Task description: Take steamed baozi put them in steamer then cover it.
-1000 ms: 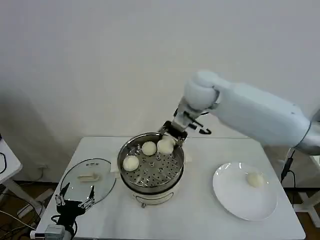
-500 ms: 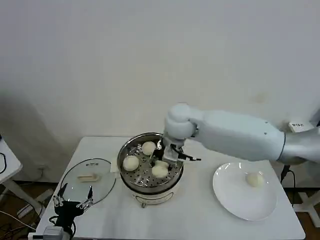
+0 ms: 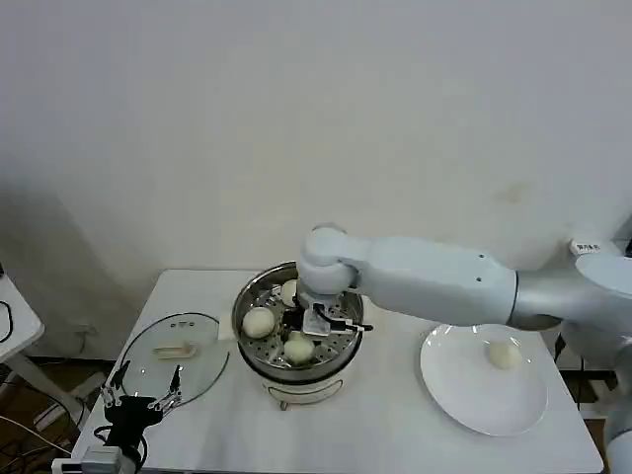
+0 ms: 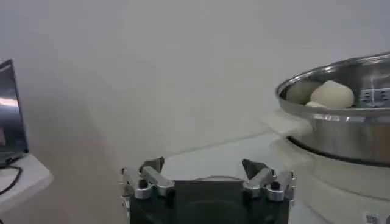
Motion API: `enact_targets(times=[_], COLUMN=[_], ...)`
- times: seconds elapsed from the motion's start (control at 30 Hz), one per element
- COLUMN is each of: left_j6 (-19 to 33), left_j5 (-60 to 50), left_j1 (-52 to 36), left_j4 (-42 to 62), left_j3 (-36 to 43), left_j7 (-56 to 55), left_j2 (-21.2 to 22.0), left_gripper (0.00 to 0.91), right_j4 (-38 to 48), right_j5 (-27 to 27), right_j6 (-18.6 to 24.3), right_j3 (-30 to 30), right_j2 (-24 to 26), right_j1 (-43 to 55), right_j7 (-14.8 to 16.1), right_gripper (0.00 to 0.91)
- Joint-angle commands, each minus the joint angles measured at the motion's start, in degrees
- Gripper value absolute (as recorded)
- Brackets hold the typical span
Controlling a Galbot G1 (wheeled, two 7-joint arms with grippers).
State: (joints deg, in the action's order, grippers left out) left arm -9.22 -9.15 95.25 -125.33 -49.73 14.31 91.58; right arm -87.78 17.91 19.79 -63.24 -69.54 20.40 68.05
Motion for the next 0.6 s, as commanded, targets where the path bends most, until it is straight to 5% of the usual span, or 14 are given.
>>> enact_targets(times=[0.03,0.6], left_j6=[0.0,0.0], left_j5=[0.0,0.0], left_j1=[-0.1,-0.5], left_j4=[0.4,1.5], left_j3=[0.0,0.1], left_j7=[0.0,0.1], left_j2=[0.0,0.0], left_gripper=[0.907,0.907], right_j4=[2.6,5.4], right_j5=[3.8,0.8], right_j6=[1.7,0.8], right_j3=[-0.2,-0.3], right_j2=[-2.2,-3.8], right_j1=[-0.8,-2.5], right_j7=[-1.2,-2.5], right_gripper=[0.625,0.625])
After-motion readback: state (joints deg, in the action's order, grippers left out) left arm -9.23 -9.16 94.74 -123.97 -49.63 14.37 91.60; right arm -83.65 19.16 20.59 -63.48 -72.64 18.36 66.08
